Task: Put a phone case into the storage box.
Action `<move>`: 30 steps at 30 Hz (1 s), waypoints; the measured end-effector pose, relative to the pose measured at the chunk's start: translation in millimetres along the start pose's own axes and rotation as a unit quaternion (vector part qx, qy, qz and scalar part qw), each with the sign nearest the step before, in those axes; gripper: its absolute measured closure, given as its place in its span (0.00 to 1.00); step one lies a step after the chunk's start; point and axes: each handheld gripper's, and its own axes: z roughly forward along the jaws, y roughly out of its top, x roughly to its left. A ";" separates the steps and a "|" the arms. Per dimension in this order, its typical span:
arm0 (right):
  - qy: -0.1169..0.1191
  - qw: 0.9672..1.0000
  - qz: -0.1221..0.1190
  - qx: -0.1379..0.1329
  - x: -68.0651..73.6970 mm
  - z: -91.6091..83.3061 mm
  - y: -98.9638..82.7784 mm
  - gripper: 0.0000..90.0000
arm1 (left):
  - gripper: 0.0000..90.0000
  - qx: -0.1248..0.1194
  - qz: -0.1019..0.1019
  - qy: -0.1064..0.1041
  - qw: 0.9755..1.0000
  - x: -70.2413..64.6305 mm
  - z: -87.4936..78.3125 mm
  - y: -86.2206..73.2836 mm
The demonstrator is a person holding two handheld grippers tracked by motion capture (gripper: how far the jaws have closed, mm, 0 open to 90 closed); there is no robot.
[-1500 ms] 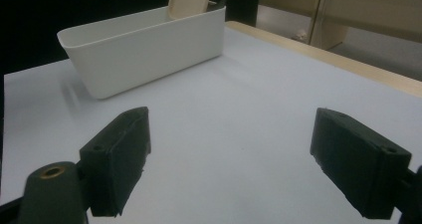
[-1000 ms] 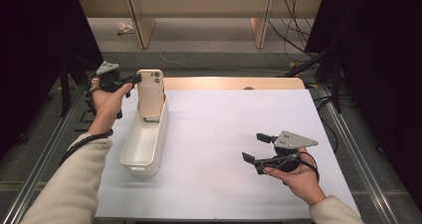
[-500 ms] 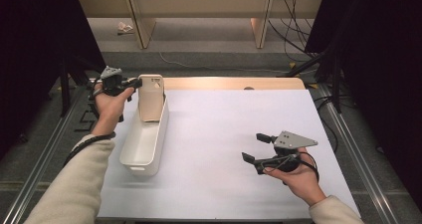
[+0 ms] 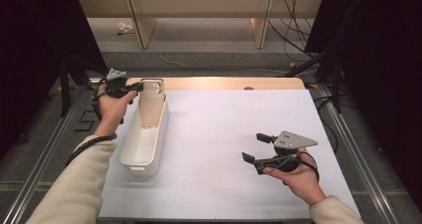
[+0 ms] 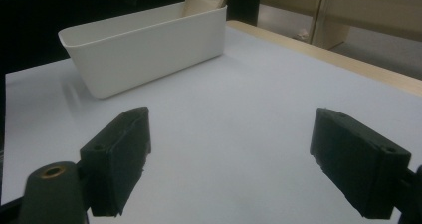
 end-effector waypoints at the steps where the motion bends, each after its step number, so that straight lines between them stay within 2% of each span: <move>1: 0.000 1.000 0.000 0.000 0.0 0.0 0.0 0.19 | 0.87 0.001 0.001 -0.001 1.000 -0.3 0.1 0.1; 5: 0.000 1.000 0.000 -0.001 0.1 0.0 0.2 0.19 | 0.79 -0.002 0.013 0.010 1.000 -3.0 -2.7 2.8; 9: -0.001 1.000 0.001 0.000 -0.1 -0.3 0.1 0.19 | 0.62 -0.009 0.022 0.025 0.999 -6.3 -9.4 8.4; 12: -0.001 1.000 0.001 0.000 -0.2 -0.4 0.1 0.19 | 0.49 -0.018 0.015 0.023 0.999 -8.4 -17.2 12.5; 14: -0.002 1.000 0.001 0.001 -0.4 -0.6 0.0 0.19 | 0.38 -0.018 0.014 0.014 1.000 -10.9 -23.9 14.2; 16: -0.003 1.000 0.001 0.000 -0.7 -0.6 -0.1 0.19 | 0.27 -0.013 0.024 0.003 1.000 -15.8 -31.4 14.3; 19: -0.003 1.000 0.003 0.000 -0.8 -0.5 -0.1 0.19 | 0.16 -0.015 0.028 -0.020 0.999 -25.5 -45.0 9.2; 23: -0.003 1.000 0.002 0.002 -0.5 -0.3 -0.1 0.19 | 0.06 -0.024 0.031 -0.046 0.998 -38.1 -62.8 -2.0; 25: -0.003 1.000 0.001 0.001 -0.3 -0.1 -0.1 0.19 | 0.04 -0.024 0.040 -0.070 0.996 -43.9 -71.3 -8.6; 30: -0.004 1.000 0.003 0.002 -0.6 -0.5 -0.2 0.19 | 0.00 -0.031 0.044 -0.102 0.993 -59.2 -91.2 -28.3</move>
